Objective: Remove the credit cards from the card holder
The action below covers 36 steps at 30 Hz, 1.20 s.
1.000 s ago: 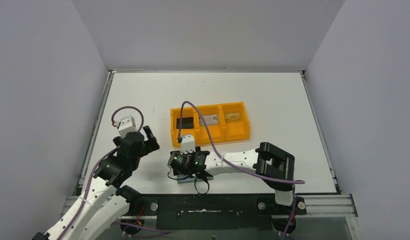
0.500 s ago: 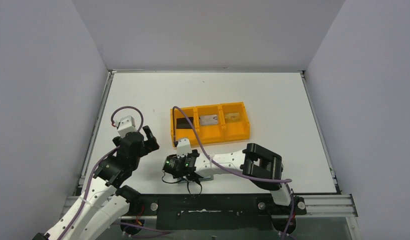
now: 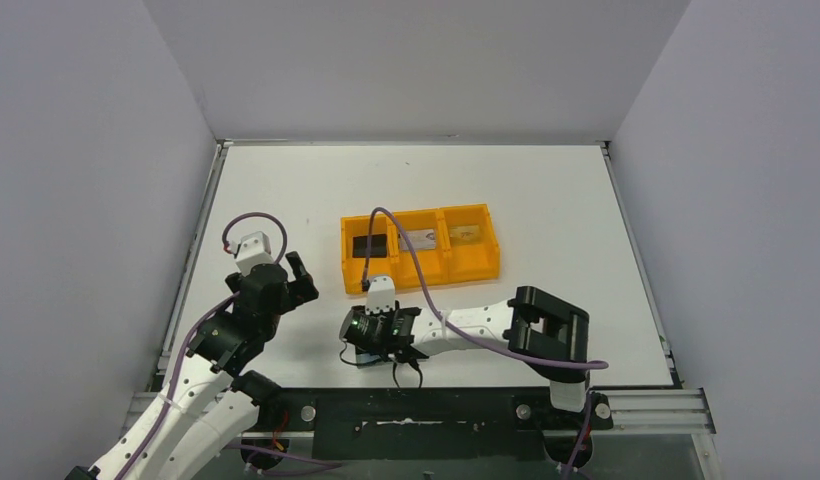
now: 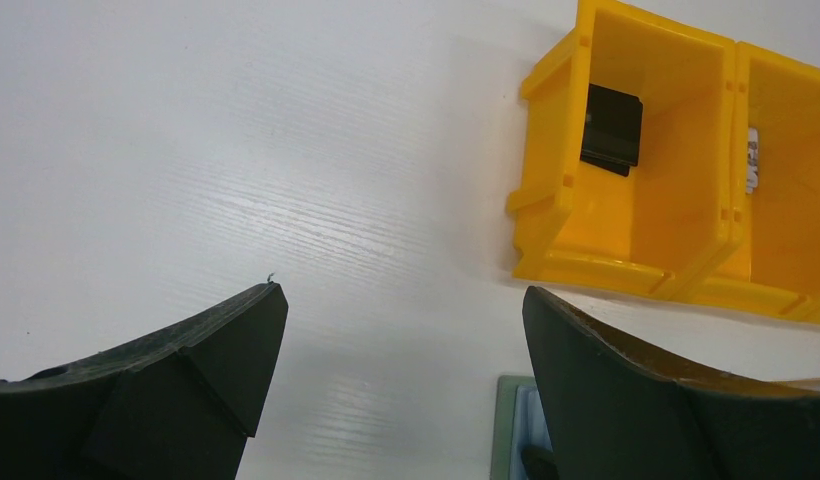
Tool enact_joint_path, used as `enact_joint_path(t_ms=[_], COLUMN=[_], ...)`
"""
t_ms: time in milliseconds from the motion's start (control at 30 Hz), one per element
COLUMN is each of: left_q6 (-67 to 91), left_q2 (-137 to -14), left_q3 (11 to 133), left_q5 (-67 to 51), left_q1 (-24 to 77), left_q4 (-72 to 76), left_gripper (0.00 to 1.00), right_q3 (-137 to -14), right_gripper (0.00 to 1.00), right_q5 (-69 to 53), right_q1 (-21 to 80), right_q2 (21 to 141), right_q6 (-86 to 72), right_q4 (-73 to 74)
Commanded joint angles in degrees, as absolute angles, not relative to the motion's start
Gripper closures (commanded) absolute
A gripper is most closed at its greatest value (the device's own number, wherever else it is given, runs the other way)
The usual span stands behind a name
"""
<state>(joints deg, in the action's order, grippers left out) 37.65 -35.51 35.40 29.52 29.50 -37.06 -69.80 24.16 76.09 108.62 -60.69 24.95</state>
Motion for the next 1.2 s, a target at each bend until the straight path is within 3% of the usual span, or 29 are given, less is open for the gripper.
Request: enact_joint_path(t_ms=[0,267,500,800,900,1000,1167], left_q6=[36.8,36.8,36.8,35.8,34.0,32.7,34.0], left_q2=[-35.4,-35.3,-35.7,-35.6,-35.6,-35.1,-34.8], left_q3=[36.7,36.7,36.7,37.0,37.4,37.4,36.6], left_q5=[29.2,29.3,29.1,27.0,23.2,17.6,-0.8], left_q1=[29.1,29.0,28.9,28.8,28.8,28.6,28.7], left_q4=[-34.4,-34.4,-34.3,-34.1,-33.0,-32.2,-25.2], left_gripper=[0.10,0.10,0.10,0.10,0.03,0.03,0.03], right_q3=[-65.2,-64.1,-67.2,-57.5,-50.7,-44.8,-40.0], right_gripper=[0.53,0.51,0.74,0.79,0.80,0.80,0.80], right_q5=[19.8,18.8,20.6,13.1,6.3,1.3,-3.4], right_q1=[73.8,72.8,73.5,70.2,67.3,64.6,61.8], right_q2=[103.9,104.6,106.6,97.2,94.2,92.5,92.4], right_q6=[-61.1,-61.2,-61.5,-61.6,-63.2,-66.2,-69.4], right_q4=[17.8,18.2,22.2,7.0,-3.8,-13.3,-20.5])
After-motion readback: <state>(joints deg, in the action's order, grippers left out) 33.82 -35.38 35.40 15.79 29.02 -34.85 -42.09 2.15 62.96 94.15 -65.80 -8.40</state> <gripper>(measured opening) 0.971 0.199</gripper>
